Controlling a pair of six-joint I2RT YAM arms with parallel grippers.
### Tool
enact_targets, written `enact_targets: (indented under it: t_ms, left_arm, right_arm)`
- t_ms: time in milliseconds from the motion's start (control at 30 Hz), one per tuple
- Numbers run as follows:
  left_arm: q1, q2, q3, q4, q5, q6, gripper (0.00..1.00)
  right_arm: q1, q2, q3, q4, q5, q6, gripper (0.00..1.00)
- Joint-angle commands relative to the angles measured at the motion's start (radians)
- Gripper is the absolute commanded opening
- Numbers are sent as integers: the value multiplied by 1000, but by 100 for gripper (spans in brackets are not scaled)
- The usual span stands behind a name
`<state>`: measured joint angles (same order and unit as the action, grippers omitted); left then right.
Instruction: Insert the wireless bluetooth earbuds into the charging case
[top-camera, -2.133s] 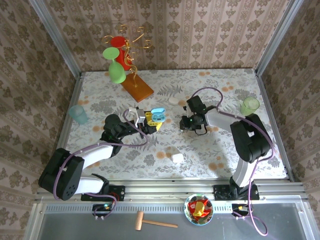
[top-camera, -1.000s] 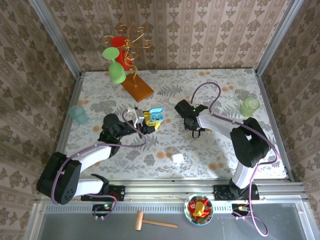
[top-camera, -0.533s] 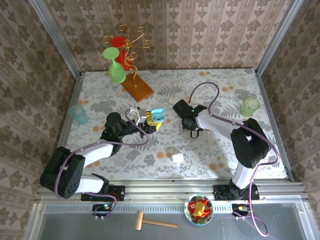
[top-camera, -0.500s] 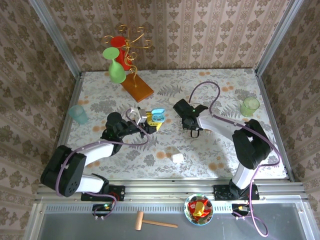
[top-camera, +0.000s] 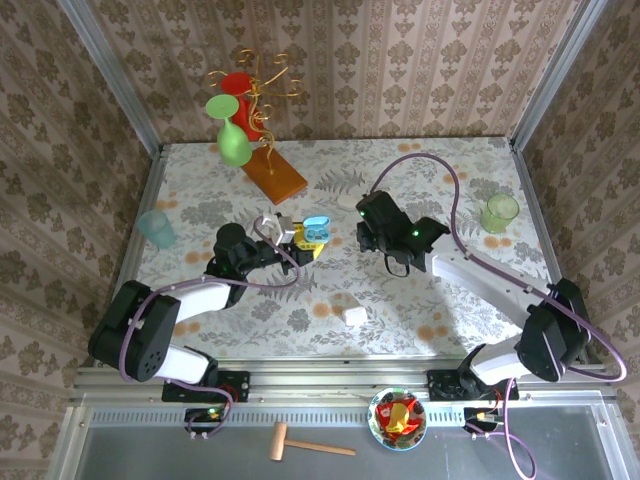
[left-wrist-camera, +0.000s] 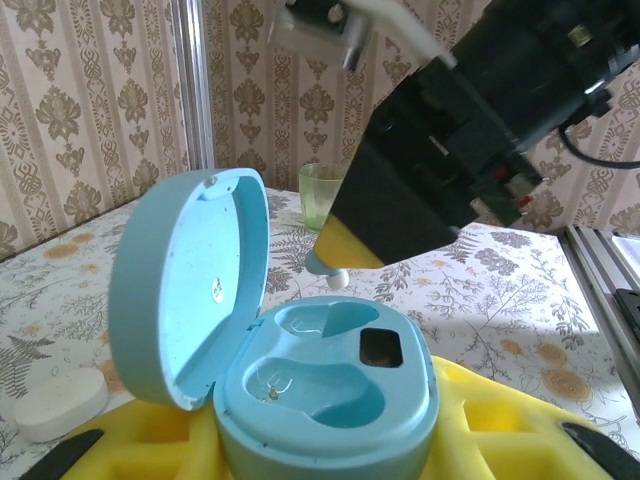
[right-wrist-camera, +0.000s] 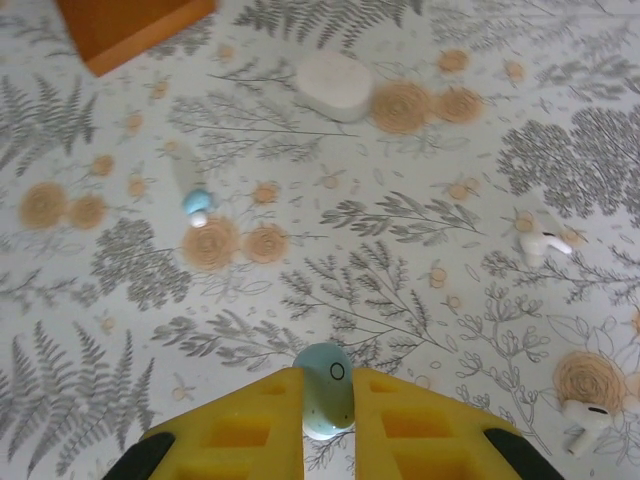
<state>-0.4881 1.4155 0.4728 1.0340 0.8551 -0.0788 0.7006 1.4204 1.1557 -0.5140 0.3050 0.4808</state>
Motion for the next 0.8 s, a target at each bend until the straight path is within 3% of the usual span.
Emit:
enact_targets:
  t_ms: [0, 233, 433, 767]
  left_arm:
    - [9, 13, 25, 28, 1, -17, 25]
    - [8, 25, 38, 29, 15, -36, 25]
    - [8, 21, 36, 35, 38, -49, 25]
    - [7, -1, 30, 35, 48, -62, 24]
  right_arm:
    - [41, -21, 45, 18, -1, -95, 16]
    - [121, -84, 62, 86, -36, -156, 15]
    - [134, -74, 81, 155, -123, -180, 15]
    - [140, -21, 128, 163, -159, -215, 15]
